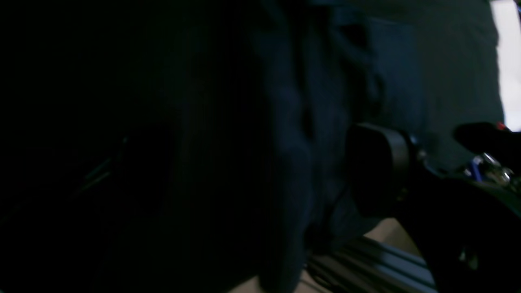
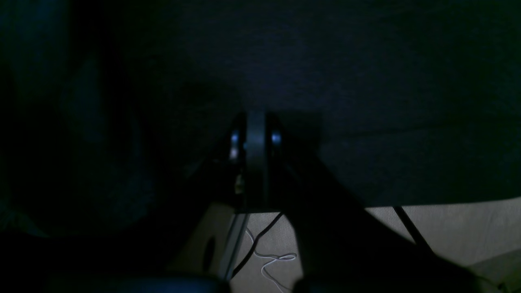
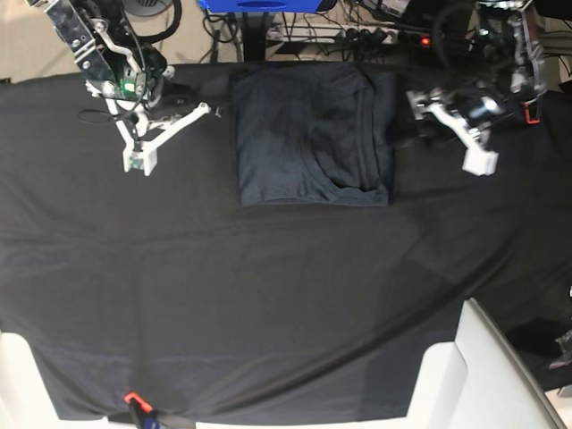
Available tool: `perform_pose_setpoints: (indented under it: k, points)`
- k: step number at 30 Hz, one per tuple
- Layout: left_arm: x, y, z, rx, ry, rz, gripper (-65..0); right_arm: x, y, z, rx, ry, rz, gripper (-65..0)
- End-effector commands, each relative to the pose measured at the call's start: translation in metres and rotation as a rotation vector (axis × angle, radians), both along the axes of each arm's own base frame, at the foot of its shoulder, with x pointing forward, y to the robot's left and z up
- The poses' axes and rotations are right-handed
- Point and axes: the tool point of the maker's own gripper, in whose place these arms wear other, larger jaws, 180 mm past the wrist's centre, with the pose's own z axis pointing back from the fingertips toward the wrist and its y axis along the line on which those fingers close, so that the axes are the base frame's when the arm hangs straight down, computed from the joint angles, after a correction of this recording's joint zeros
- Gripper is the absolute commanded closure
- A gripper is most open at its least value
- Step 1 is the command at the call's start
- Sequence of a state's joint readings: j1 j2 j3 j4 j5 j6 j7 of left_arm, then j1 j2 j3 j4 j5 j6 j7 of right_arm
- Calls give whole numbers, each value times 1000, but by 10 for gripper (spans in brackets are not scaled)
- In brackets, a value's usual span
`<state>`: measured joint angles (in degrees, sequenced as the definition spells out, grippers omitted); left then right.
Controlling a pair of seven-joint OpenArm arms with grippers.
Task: Fold the T-shirt properly
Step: 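Move the left gripper to the folded shirt's side edge and grasp it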
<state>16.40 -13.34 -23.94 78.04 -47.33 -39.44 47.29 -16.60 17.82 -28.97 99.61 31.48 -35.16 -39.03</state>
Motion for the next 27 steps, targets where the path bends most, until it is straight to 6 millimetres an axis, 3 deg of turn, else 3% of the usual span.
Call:
perform_pose_setpoints:
  k: [1,6,11,24,27]
  points:
    - [6,-2,9,-10,-38,-10,-650,6,0,5,0,-27,-1,-23]
    - [2,-23,2,-54,-23,-18,-650,6,0,5,0,-26,-1,-23]
    - [-6,-38,-23,-10,44,-41,-650,4,0,4,0,-21,-1,-23]
    - [-17,-54,-55,-50,112,-15,-650,-3,0,1,0,-7,-1,-21]
    - [-18,-53,-59,-64,111,12,-464,-3,0,1,0,-7,-1,-21]
